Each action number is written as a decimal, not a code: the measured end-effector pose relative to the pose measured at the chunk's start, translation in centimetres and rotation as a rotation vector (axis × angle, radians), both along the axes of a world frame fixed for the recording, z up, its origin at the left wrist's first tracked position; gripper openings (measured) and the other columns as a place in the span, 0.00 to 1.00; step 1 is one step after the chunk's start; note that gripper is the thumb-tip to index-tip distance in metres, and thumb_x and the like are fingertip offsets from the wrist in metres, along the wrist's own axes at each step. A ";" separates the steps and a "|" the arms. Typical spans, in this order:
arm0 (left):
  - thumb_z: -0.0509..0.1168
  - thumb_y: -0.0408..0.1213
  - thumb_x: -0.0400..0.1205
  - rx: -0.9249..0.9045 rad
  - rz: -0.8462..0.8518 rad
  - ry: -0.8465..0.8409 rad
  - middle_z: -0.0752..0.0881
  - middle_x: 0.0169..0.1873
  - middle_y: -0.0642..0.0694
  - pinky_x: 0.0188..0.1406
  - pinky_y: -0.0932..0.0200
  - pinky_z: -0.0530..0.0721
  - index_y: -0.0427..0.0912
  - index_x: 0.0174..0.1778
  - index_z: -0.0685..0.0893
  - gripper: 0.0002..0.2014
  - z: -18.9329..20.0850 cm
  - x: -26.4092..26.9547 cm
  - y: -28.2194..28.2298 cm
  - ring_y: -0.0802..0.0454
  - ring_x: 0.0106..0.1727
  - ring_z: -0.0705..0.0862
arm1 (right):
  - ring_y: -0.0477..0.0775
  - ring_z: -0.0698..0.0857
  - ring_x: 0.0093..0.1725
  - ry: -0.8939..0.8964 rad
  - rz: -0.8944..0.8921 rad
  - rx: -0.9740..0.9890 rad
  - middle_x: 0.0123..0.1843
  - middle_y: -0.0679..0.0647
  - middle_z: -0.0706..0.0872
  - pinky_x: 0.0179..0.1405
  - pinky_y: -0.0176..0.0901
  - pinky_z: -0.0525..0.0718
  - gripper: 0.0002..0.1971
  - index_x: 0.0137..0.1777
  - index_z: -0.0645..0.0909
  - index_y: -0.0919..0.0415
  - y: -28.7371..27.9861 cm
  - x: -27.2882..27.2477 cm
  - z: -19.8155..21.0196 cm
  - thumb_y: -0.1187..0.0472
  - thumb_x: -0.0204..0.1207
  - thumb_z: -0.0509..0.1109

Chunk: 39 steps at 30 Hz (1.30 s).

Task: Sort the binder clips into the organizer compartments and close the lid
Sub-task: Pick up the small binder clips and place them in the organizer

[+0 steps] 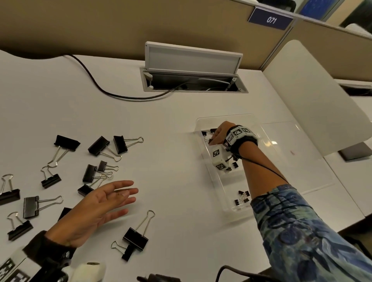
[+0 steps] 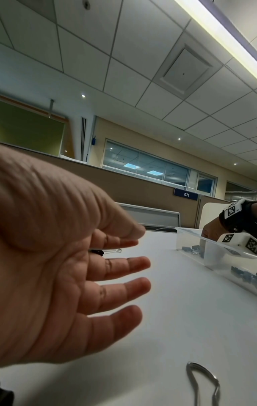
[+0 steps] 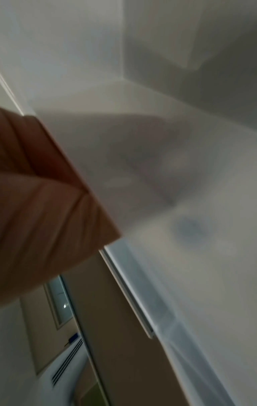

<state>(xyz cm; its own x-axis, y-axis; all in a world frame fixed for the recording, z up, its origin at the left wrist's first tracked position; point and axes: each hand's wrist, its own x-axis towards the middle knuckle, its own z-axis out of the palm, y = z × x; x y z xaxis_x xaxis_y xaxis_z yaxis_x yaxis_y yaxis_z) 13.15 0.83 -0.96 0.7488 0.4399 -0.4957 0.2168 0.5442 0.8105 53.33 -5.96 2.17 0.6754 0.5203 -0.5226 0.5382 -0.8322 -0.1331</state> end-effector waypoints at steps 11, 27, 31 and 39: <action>0.83 0.59 0.46 0.003 0.017 0.017 0.89 0.57 0.47 0.46 0.59 0.89 0.47 0.60 0.84 0.44 0.0 -0.4 0.1 0.52 0.57 0.88 | 0.53 0.90 0.46 0.084 -0.243 0.284 0.48 0.59 0.91 0.54 0.48 0.87 0.13 0.50 0.86 0.63 -0.6 2.2 2.9 0.56 0.71 0.74; 0.79 0.52 0.62 -0.011 0.016 0.049 0.89 0.57 0.47 0.49 0.55 0.88 0.48 0.59 0.85 0.29 -0.2 -0.1 0.2 0.50 0.58 0.88 | 0.58 0.84 0.49 0.418 -0.360 0.609 0.45 0.58 0.84 0.54 0.50 0.83 0.06 0.45 0.76 0.60 -2.5 1.3 2.5 0.58 0.80 0.64; 0.77 0.50 0.63 -0.021 0.029 0.035 0.90 0.55 0.48 0.49 0.54 0.87 0.48 0.59 0.84 0.28 0.1 0.1 0.1 0.48 0.60 0.87 | 0.53 0.85 0.44 0.169 -0.158 0.464 0.44 0.55 0.85 0.49 0.46 0.86 0.10 0.52 0.80 0.61 -4.9 0.3 3.8 0.56 0.75 0.70; 0.83 0.60 0.41 0.019 -0.010 0.029 0.89 0.56 0.47 0.43 0.61 0.89 0.48 0.59 0.84 0.47 0.1 0.3 -0.2 0.52 0.56 0.88 | 0.49 0.83 0.37 0.059 -0.051 0.281 0.35 0.50 0.85 0.41 0.40 0.85 0.13 0.51 0.85 0.59 -8.8 -2.5 2.2 0.58 0.67 0.78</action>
<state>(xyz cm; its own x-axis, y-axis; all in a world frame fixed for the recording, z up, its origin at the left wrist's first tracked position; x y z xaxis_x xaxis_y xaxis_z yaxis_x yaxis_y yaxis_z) 13.43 0.63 -0.85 0.7386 0.4418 -0.5092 0.2459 0.5268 0.8137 50.82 -14.73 4.36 0.6772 0.6160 -0.4023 0.4808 -0.7844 -0.3918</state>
